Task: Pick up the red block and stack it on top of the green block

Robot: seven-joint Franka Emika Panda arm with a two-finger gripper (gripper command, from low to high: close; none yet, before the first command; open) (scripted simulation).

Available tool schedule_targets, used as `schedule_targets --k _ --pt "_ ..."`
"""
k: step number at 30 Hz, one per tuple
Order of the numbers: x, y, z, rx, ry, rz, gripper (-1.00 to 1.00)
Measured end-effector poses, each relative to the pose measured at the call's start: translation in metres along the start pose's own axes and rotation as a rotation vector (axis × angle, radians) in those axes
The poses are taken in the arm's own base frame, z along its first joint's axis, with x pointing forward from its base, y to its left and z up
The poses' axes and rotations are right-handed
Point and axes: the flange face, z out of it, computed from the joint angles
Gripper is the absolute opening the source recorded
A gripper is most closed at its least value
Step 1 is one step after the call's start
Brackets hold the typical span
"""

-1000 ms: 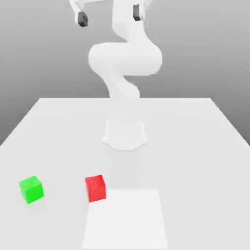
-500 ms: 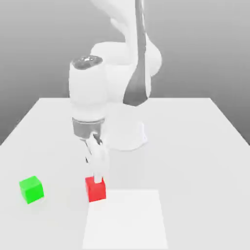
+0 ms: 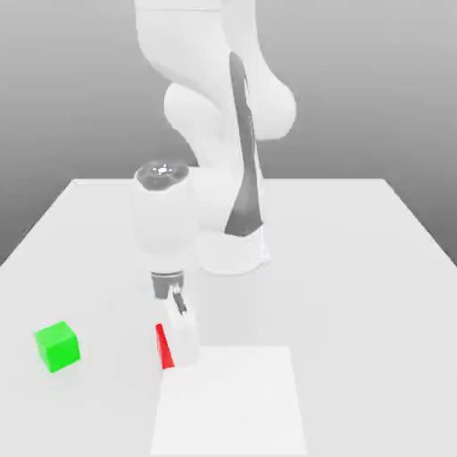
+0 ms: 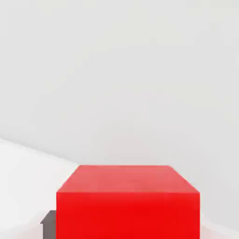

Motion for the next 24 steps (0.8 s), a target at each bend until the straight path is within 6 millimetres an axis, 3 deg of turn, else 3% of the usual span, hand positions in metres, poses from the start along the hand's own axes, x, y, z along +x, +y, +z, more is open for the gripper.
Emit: schedule_targets --k 5,7,10,15,18,21,22,24 --pt "0.000 0.001 -0.039 0.000 0.001 -0.002 -1.00" --pt "0.011 -0.007 -0.051 -0.001 -0.002 0.022 -1.00" --pt "0.051 -0.034 -0.063 -0.001 -0.009 0.106 -1.00" --pt "0.153 -0.066 -0.082 0.000 -0.005 0.289 -1.00" --pt "0.189 -0.070 -0.071 -0.001 0.000 0.347 -1.00" --pt "0.178 -0.075 -0.039 -0.001 0.001 0.315 -1.00" --pt "0.178 -0.075 -0.029 -0.001 0.001 0.314 1.00" --pt "0.178 -0.075 -0.029 -0.001 0.001 0.314 1.00"
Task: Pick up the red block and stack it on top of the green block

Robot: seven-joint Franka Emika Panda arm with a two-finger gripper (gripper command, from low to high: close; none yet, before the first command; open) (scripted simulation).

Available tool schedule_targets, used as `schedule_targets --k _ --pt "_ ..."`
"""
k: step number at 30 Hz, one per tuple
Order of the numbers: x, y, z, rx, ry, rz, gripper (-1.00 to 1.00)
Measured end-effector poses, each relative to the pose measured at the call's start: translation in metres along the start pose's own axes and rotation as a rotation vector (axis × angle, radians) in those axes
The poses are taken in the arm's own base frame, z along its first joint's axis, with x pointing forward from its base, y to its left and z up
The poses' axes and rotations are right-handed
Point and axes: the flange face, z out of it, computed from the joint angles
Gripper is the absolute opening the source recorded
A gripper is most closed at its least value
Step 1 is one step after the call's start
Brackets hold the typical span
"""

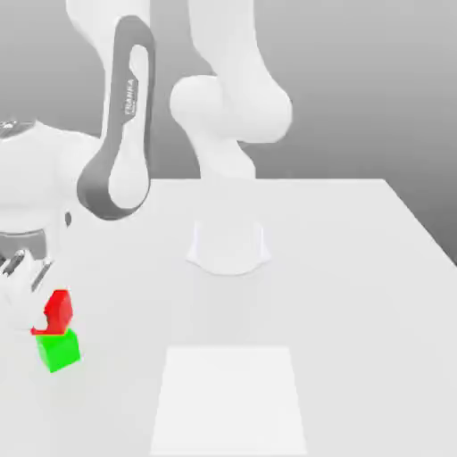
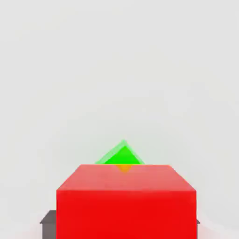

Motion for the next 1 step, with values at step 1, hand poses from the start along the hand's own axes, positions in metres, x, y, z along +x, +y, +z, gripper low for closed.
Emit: schedule_targets --k 1 --pt "0.0000 0.0000 0.0000 0.000 0.000 0.000 1.00"
